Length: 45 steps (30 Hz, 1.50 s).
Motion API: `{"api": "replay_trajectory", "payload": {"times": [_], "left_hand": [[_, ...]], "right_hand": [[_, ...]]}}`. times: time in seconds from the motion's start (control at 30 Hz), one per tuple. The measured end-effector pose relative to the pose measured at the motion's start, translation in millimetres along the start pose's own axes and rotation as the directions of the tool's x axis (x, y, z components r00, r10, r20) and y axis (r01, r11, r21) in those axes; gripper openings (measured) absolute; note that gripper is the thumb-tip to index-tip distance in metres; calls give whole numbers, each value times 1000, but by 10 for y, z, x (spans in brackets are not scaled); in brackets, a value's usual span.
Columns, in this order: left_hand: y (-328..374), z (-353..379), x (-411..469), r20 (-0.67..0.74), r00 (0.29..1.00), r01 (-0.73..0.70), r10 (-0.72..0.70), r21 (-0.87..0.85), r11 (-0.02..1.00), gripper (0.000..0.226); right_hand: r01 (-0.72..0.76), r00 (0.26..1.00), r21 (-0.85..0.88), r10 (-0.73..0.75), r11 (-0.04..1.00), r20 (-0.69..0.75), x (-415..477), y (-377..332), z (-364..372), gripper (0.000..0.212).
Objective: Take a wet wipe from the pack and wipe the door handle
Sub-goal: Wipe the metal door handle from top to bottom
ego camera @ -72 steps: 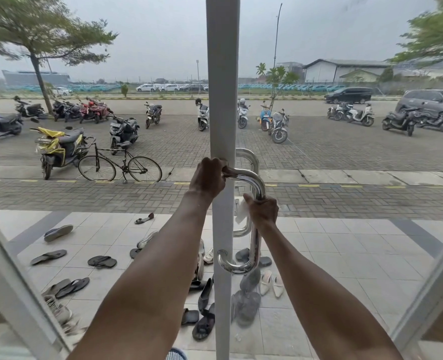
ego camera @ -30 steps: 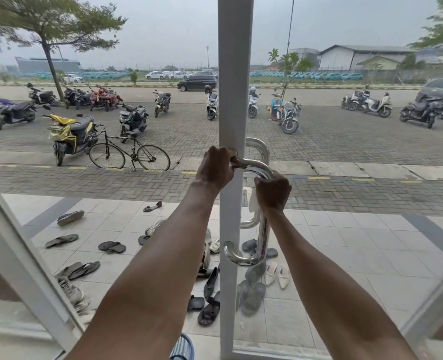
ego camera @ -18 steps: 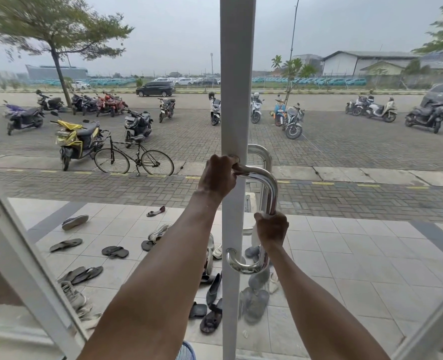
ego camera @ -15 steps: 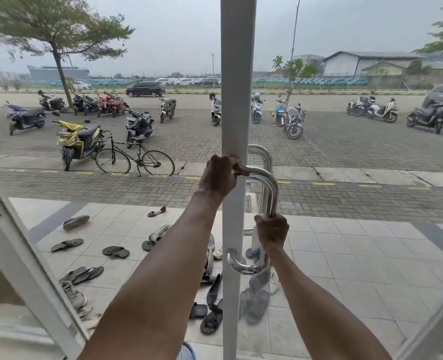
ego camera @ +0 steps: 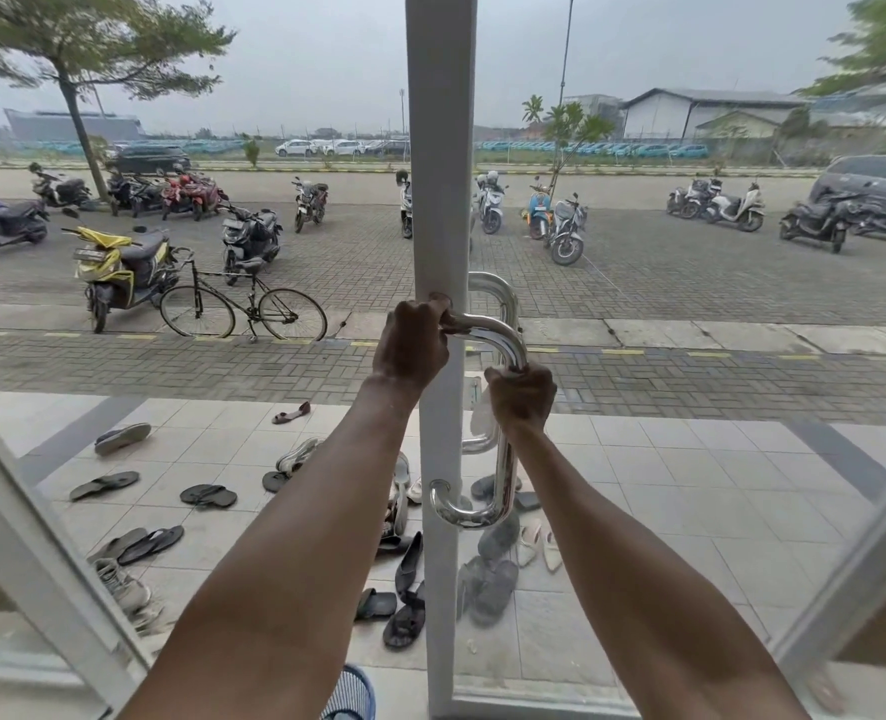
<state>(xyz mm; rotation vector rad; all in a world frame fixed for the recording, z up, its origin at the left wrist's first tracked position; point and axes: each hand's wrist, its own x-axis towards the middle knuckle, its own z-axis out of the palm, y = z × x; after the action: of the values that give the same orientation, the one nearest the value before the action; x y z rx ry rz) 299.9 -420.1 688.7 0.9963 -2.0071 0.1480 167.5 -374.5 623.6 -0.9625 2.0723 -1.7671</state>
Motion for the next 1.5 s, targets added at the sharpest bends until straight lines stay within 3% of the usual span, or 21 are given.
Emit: {"api": "replay_trajectory", "payload": {"times": [0.23,0.37,0.83,1.0,1.13,1.3,1.4,1.5], "left_hand": [[145,204,-214,-38,982,-183,185,56,982,49],[233,289,-233,-87,954,-287,288,26,958,43],[227,646,-356,-316,932,-222,178,-110,969,42],[261,618,-361,-305,934,-234,186,-128,964,48],[226,655,-360,-300,932,-255,205,-137,957,53],[226,698,-359,-356,913,-266,201,-143,953,45],[225,759,-361,-364,913,-253,184,-153,955,46],[225,772,-359,-379,907,-261,186,-159,952,47]], "right_hand": [[-55,998,-7,56,998,18,-25,48,-1,19],[-40,998,-63,43,997,43,-43,169,32,20],[-94,989,-43,98,995,107,-174,670,108,15],[-111,986,-10,112,994,126,-117,534,49,34],[-28,999,18,27,999,44,-14,292,57,38],[154,987,-51,-151,987,45,143,55,6,23],[161,987,-69,-161,985,4,121,150,39,36],[52,998,-40,-53,998,-32,42,333,91,51]]}}
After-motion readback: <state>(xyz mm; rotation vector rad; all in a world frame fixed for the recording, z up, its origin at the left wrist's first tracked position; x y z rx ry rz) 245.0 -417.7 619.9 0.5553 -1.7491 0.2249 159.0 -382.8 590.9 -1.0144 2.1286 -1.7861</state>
